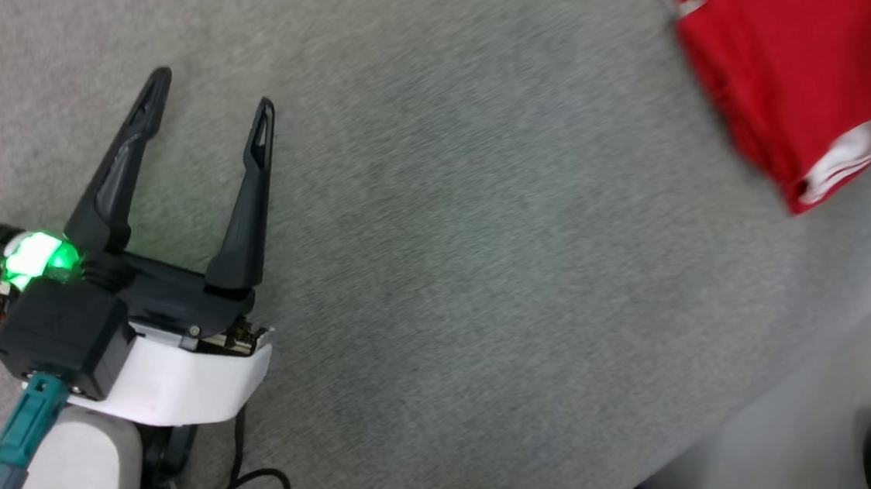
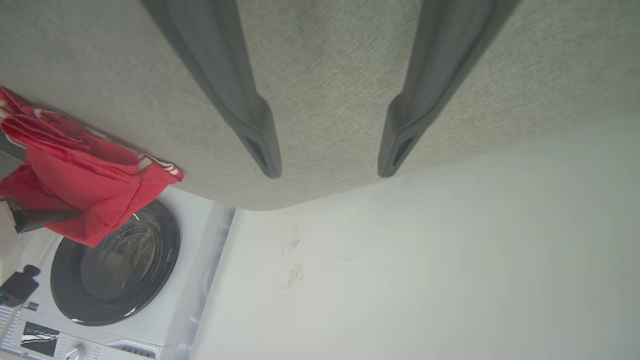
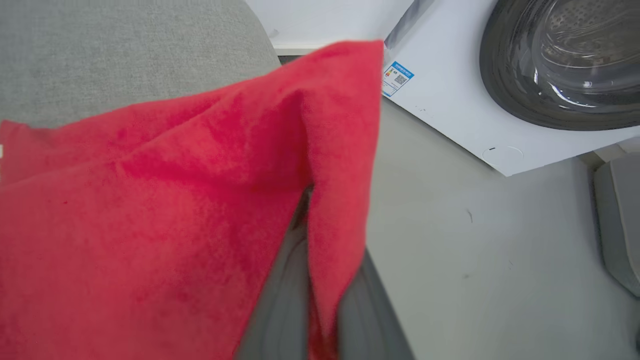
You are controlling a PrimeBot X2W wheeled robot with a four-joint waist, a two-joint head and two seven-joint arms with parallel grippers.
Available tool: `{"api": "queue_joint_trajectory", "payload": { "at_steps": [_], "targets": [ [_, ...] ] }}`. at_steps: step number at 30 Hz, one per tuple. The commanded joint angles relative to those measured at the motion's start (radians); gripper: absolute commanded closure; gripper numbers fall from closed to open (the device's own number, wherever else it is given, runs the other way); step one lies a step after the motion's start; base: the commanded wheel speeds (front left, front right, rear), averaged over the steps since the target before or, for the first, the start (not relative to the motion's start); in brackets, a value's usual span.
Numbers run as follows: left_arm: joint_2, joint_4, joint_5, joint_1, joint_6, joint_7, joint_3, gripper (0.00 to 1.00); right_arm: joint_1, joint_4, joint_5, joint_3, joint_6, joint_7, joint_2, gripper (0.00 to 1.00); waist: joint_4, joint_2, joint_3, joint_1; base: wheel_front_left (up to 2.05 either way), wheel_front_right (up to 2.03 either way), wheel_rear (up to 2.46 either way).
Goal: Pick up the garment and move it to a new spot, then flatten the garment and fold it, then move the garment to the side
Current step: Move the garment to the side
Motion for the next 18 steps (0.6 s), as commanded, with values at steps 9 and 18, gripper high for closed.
{"api": "queue_joint_trajectory", "payload": {
  "at_steps": [9,18],
  "targets": [
    [0.022,-0.022,-0.005,-0.067,-0.003,0.000,-0.044,0.00,-0.050,0.113,-0.180,-0.229,-0.001,-0.061,0.072,1.00,0.075,0.0000,0.086,-0.0002,0.00,0.00,0.00],
    [0.002,0.042,-0.026,-0.053,0.008,-0.048,-0.066,0.00,-0.012,0.135,-0.404,-0.475,-0.001,-0.227,0.124,0.00,0.115,0.0000,0.005,-0.0002,0.00,0.00,0.00]
  ]
}}
